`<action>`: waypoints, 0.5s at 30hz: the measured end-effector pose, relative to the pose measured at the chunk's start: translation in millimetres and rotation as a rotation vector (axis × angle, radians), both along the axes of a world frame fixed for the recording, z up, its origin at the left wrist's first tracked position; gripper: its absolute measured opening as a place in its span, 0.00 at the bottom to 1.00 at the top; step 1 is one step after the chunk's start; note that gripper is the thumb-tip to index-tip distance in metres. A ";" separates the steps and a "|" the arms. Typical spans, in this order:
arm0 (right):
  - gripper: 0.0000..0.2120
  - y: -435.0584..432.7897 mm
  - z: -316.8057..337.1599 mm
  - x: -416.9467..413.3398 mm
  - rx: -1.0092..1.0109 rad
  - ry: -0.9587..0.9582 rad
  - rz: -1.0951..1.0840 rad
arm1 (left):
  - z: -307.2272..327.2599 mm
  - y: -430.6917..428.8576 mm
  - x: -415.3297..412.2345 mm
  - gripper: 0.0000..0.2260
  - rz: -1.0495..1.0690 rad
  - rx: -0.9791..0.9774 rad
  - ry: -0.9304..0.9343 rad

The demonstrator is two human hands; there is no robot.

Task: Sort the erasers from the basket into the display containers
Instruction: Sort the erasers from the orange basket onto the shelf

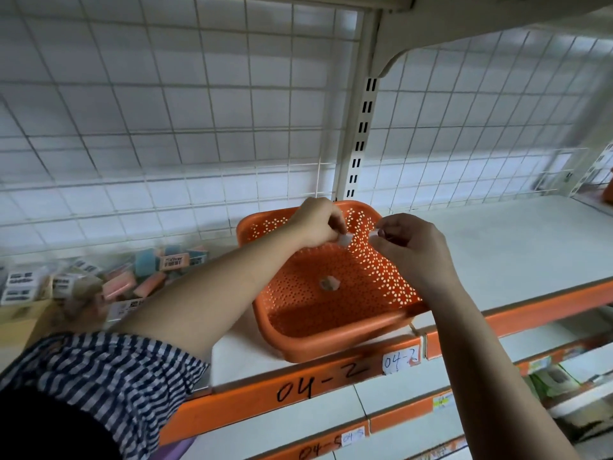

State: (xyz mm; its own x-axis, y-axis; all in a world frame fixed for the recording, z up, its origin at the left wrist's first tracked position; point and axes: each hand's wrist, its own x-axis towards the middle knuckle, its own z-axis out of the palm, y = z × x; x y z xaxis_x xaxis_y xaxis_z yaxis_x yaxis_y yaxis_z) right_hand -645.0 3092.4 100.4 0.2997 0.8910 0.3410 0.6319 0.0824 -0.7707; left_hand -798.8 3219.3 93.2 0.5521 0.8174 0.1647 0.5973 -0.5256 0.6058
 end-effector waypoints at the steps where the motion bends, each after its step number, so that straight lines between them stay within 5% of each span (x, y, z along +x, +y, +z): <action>1: 0.06 0.3 1.2 -2.1 0.006 -0.021 0.002 | 6.0 -4.1 -5.5 0.10 0.020 -0.001 -0.067; 5: 0.05 3.6 8.9 -18.1 0.003 -0.052 0.030 | 24.4 -27.0 -38.5 0.16 0.082 0.044 -0.183; 15: 0.06 9.7 10.3 -96.2 -0.001 -0.063 0.259 | 27.6 -82.4 -164.9 0.04 0.354 -0.009 -0.419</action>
State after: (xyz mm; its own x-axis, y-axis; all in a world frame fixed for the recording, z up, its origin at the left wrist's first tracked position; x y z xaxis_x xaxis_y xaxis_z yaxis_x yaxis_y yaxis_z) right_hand -741.2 3102.1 110.8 0.0397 0.9357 0.3507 0.6365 0.2469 -0.7307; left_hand -963.7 3136.8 120.8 0.1317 0.9438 0.3032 0.4437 -0.3296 0.8334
